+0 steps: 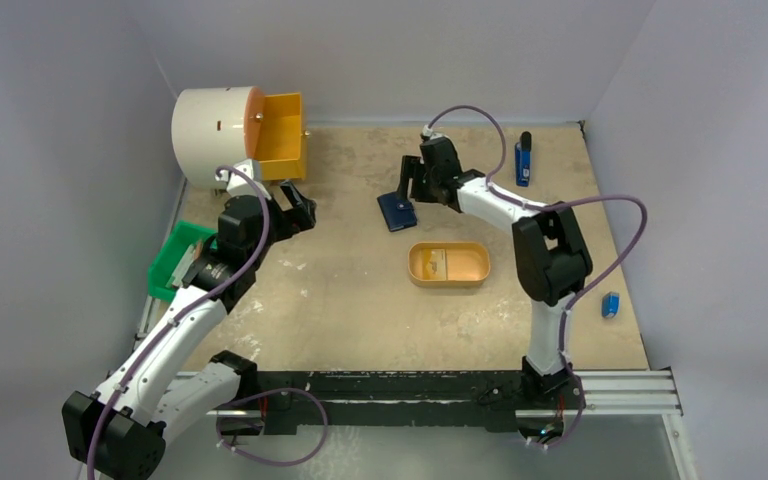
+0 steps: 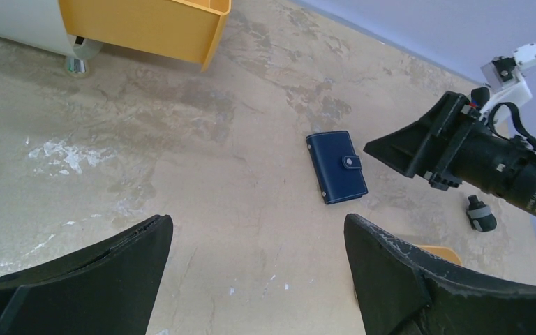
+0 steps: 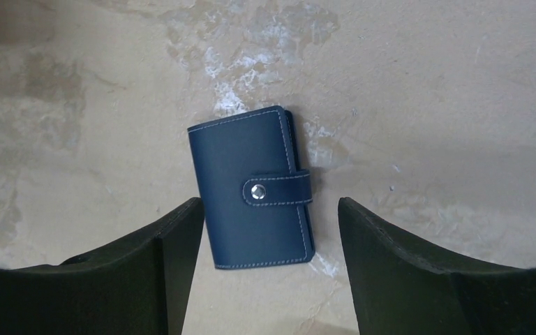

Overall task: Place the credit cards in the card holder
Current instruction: Move the card holder to the center of the board.

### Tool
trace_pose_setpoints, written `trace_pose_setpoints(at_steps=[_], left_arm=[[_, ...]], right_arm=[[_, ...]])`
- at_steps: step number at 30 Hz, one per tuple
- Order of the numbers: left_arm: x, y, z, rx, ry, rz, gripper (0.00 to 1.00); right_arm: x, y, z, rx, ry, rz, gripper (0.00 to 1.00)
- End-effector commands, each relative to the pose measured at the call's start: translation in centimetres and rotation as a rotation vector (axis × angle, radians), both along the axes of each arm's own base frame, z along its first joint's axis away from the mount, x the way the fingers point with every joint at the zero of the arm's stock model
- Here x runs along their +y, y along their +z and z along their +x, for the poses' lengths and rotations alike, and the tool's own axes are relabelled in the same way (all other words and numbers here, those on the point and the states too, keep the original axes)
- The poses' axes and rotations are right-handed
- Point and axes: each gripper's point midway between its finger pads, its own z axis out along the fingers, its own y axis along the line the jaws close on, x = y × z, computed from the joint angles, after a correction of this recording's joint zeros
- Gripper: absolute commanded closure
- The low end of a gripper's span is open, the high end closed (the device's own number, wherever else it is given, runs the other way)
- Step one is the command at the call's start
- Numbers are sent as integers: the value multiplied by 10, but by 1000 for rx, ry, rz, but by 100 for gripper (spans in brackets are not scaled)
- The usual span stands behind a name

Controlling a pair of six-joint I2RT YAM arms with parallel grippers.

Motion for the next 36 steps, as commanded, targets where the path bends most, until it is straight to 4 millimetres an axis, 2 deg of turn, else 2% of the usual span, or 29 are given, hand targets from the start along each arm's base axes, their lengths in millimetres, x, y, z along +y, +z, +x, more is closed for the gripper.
trace_pose_setpoints(at_steps=[1,6,17,22,28,36], left_arm=[[-2,16,3,-60,-3,-45,7],[-4,15,4,-57,-12,-48,7],[-7,13,5,-49,-19,-52,7],[-7,13,5,-48,-18,-53,7],[-7,13,5,-48,-20,-53,8],[-9,14,4,-53,-30,-61,8]], right_arm=[[15,5,7,-6,46,-11,28],[20,-18,3,45,64,-52,28],[20,-42,-22,105,91,-64,40],[18,-55,-35,142,94,-70,43],[25,-52,-49,139,114,-57,51],[54,-55,-86,166,152,-30,54]])
